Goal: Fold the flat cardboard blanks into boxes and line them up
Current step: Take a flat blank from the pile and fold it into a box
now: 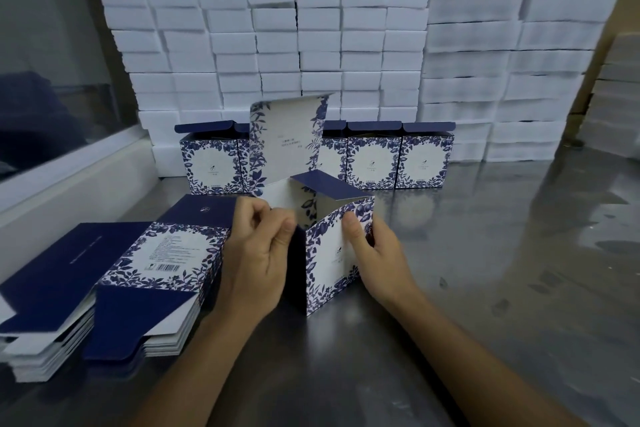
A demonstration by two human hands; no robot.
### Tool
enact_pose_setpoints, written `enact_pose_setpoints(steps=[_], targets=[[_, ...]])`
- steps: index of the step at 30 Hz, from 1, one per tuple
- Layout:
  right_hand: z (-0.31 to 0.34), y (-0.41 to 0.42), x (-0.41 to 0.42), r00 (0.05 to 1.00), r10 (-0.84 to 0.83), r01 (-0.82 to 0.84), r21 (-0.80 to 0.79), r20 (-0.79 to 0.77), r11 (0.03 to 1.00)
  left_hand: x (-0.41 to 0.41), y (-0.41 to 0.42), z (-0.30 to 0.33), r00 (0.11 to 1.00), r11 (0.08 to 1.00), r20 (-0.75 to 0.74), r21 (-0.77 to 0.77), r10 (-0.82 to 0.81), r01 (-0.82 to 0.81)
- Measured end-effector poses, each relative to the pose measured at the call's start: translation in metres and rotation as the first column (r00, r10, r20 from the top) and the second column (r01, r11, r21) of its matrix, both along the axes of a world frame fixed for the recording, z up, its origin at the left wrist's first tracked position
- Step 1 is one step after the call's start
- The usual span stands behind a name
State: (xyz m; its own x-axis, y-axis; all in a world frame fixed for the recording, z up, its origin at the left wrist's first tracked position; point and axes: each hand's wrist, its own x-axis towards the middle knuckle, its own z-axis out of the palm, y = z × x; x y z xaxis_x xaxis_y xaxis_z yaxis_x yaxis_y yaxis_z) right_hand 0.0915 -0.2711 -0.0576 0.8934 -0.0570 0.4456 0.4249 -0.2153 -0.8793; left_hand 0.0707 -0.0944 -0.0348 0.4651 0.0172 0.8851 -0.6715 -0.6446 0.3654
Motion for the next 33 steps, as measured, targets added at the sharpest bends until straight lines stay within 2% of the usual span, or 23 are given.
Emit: enact_pose_setpoints(steps=[5, 7, 10, 12, 15, 18, 22, 26, 29, 33], targets=[[-0.002, 0.0, 0.005, 0.998, -0.055, 0.054, 0.022, 0.026, 0.998, 0.003, 0.001, -0.009, 1.0, 0.999, 0.014, 0.037, 0.026, -0.027], [0.0, -0.002, 0.004, 0.992, -0.109, 0.109, 0.006, 0.06, 0.994, 0.002, 0.001, -0.012, 0.999, 0.999, -0.024, -0.016, 0.044, -0.045], [0.004, -0.003, 0.002, 0.979, -0.183, 0.18, 0.04, 0.093, 0.983, 0.003, 0.002, -0.012, 0.994, 0.955, -0.098, -0.287, 0.048, -0.075], [0.008, -0.003, 0.001, 0.972, -0.194, 0.185, 0.072, 0.136, 0.98, 0.005, 0.005, -0.011, 0.966, 0.877, -0.253, -0.474, -0.049, -0.079], [0.009, 0.002, -0.005, 0.983, -0.066, 0.065, 0.016, 0.169, 0.998, 0.007, 0.009, -0.014, 0.891, 0.755, -0.394, -0.649, -0.226, -0.096], [0.004, 0.007, -0.007, 0.994, 0.054, -0.049, -0.057, 0.094, 0.997, 0.007, 0.01, -0.011, 0.889, 0.742, -0.416, -0.653, -0.189, -0.148], [0.002, 0.001, -0.004, 0.988, 0.155, -0.155, 0.005, 0.006, 0.988, 0.012, 0.016, -0.01, 0.891, 0.713, -0.422, -0.675, -0.165, -0.187], [0.001, -0.001, -0.001, 0.998, 0.069, -0.069, 0.037, 0.001, 0.997, 0.008, 0.01, -0.01, 0.899, 0.791, -0.409, -0.598, -0.157, -0.133], [0.0, -0.004, 0.003, 1.0, -0.014, 0.014, 0.061, 0.005, 0.998, 0.004, 0.008, -0.008, 0.881, 0.815, -0.414, -0.577, -0.229, -0.06], [0.001, -0.003, 0.003, 1.0, 0.007, -0.007, 0.051, 0.009, 0.999, 0.0, 0.006, -0.009, 0.866, 0.839, -0.393, -0.541, -0.31, 0.055]])
